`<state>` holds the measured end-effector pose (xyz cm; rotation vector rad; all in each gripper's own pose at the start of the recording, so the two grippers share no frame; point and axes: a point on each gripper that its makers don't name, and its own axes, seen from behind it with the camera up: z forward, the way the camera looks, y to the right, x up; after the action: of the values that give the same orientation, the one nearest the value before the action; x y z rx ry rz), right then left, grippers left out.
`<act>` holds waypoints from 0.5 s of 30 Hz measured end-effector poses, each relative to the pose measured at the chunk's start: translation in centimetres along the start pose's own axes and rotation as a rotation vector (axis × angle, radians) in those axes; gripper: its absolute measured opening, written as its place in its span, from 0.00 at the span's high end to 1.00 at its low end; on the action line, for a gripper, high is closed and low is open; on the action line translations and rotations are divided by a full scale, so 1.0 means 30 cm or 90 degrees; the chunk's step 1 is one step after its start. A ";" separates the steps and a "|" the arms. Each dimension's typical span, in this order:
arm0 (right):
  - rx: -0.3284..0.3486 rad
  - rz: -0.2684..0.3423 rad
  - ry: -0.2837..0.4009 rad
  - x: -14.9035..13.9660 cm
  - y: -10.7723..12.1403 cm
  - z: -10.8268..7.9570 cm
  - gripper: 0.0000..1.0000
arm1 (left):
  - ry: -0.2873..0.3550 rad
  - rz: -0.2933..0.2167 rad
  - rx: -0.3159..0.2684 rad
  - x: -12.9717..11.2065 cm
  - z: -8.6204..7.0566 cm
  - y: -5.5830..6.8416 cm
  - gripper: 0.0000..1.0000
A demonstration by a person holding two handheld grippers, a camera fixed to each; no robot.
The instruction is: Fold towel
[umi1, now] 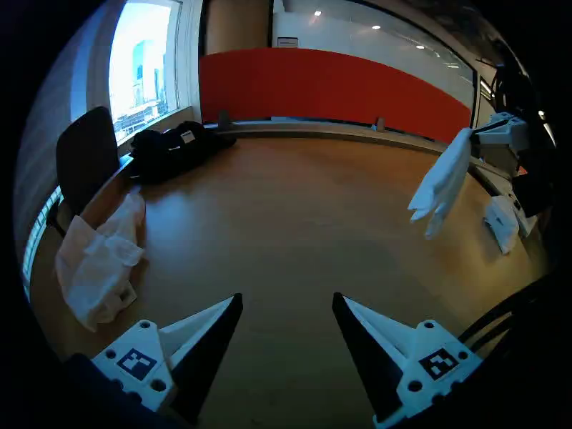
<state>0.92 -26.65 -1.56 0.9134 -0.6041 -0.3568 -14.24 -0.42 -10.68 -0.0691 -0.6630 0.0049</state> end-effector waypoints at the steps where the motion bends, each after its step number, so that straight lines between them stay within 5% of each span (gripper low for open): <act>1: -0.002 0.000 0.001 0.002 0.006 -0.007 0.95 | 0.000 0.001 -0.001 0.001 0.000 0.000 0.07; 15: -0.041 0.012 0.003 -0.010 0.139 -0.146 0.95 | -0.001 0.012 -0.008 0.010 0.004 0.014 0.07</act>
<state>3.58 -21.37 -0.26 0.8459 -0.5925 -0.3555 -14.08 0.01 -10.43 -0.0876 -0.6635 0.0188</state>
